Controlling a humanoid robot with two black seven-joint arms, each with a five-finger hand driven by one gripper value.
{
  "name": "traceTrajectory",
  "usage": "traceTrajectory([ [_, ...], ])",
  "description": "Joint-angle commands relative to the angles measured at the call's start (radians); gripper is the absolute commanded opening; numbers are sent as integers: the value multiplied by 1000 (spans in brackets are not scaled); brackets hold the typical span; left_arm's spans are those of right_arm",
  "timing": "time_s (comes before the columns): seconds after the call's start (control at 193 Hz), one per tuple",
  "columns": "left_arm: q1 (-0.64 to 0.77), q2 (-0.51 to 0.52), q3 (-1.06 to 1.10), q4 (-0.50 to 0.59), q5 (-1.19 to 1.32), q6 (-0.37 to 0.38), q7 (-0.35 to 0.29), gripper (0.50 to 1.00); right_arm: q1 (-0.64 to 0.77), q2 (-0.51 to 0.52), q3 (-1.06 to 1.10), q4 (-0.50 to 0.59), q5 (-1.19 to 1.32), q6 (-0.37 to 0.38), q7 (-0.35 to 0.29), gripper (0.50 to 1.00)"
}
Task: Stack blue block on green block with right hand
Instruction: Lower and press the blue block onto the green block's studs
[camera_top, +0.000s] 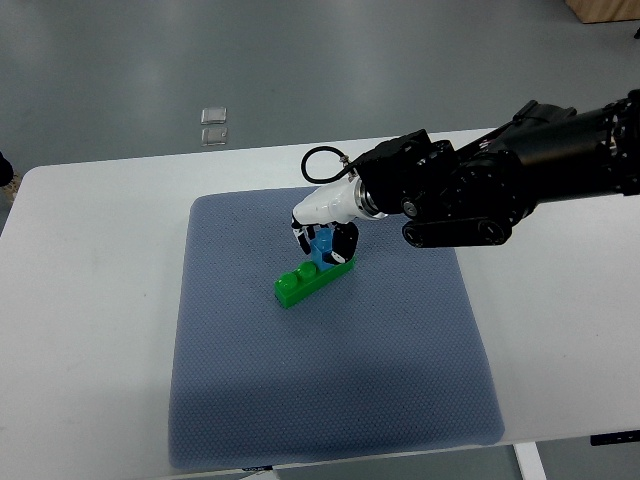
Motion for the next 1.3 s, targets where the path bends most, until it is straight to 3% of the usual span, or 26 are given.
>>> traceTrajectory([
  [0.0, 0, 0, 0, 0, 0, 0, 0, 1000, -2, 0, 1, -1, 0, -8, -2, 629],
  [1.295, 0, 0, 0, 0, 0, 1, 0, 1000, -60, 0, 2, -26, 4, -50, -3, 629],
])
